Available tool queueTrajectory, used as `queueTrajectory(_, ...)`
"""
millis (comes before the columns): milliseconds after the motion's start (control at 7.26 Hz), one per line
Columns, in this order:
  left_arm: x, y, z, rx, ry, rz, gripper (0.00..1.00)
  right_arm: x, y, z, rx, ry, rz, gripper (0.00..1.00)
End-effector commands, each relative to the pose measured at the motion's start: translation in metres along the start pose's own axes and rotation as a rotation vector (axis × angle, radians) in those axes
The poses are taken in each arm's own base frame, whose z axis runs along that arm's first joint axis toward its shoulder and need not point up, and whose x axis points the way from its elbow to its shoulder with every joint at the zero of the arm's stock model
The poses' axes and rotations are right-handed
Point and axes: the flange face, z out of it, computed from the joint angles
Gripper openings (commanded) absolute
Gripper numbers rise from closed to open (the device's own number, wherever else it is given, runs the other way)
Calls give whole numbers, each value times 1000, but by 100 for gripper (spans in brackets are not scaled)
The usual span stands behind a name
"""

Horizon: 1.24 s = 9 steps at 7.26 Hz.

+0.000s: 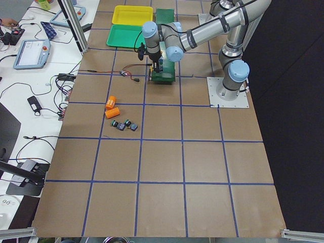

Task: Sort buttons by color to trays
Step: 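Place the second yellow button on the conveyor and open the left gripper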

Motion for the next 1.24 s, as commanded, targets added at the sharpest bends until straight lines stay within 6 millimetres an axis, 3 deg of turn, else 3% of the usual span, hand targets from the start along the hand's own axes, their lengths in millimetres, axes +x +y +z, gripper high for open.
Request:
queueTrajectory(0, 9, 3, 25, -51, 0, -49, 71, 0, 0, 0, 0, 0, 0, 100)
queueTrajectory(138, 10, 0, 21, -30, 6, -60, 100, 0, 0, 0, 1, 0, 0, 100)
queueTrajectory(276, 11, -4, 10, -4, 35, -54, 100, 0, 0, 0, 0, 0, -1, 100)
queueTrajectory(413, 8, -17, -18, 52, 30, -43, 100, 0, 0, 0, 0, 0, -1, 100)
queueTrajectory(551, 5, -48, -62, 111, 24, -16, 100, 0, 0, 0, 0, 0, -1, 100)
queueTrajectory(689, -9, -87, -84, 129, 0, 33, 100, 0, 0, 0, 0, 0, -1, 100)
queueTrajectory(827, -47, -133, -91, 148, -26, 55, 100, 0, 0, 0, 0, 0, 0, 100)
queueTrajectory(964, -87, -179, -77, 140, -35, 136, 100, 0, 0, 0, 0, 0, 2, 100)
queueTrajectory(1102, -140, -220, -59, 134, -41, 237, 100, 0, 0, 1, -2, 0, 0, 100)
